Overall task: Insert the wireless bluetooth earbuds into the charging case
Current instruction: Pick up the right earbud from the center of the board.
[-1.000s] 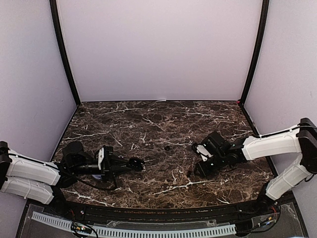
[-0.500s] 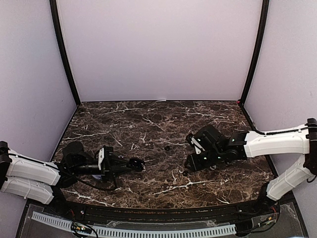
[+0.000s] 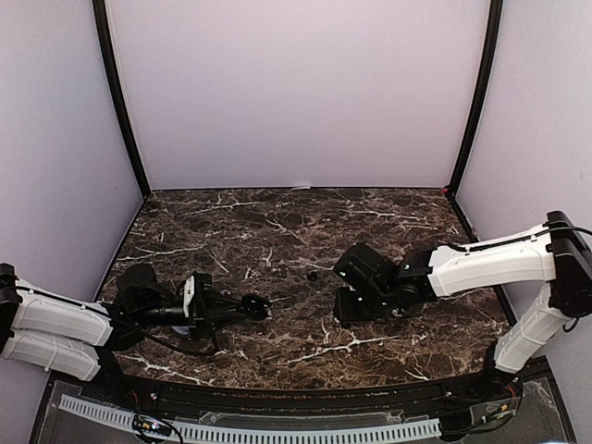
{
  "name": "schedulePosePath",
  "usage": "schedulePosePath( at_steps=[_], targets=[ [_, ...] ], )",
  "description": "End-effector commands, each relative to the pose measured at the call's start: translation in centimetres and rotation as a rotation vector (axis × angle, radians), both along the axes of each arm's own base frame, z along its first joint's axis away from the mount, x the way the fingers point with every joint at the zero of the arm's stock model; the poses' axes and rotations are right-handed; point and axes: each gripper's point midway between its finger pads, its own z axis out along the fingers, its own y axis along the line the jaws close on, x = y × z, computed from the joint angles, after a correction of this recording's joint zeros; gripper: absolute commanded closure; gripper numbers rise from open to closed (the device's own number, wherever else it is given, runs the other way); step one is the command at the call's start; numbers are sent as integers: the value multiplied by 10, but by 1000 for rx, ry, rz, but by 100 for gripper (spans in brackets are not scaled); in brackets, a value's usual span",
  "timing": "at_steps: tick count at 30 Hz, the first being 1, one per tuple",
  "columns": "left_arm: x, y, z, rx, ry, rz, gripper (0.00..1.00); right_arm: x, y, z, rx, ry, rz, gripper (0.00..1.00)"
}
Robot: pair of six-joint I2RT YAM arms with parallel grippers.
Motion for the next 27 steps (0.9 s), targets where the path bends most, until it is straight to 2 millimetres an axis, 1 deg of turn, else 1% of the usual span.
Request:
schedulePosePath(
  at_steps=[1,2,4,5,6,11,16,22,27],
  targets=[
    [0,-3,10,-17,-17,-12,94,2,-3,-6,-17,14,-92,72],
    [0,-3,10,-17,-17,-11,94,1,-4,-10,-22,20,-92,73],
    [0,-3,10,-17,-17,-11,94,0,-3,-10,-18,24,-95,74],
    [0,-3,10,-17,-17,-11,94,0,-3,-18,-33,31,-89,74],
    [-1,-3,10,-17,-17,-13,94,-1,-2,-20,-35,35,-85,74],
    [0,-3,9,-16,-17,-11,94,-2,4,-29,-32,50,-61,77],
    [0,-2,9,-14,-18,-7,94,-1,5,-36,-48,51,-61,77],
    [1,-2,8,-11,-20,-1,94,1,-9,-39,-100,36,-93,77],
    [1,-2,8,-9,-20,-1,94,-2,-19,-41,-121,37,-99,77]
  ],
)
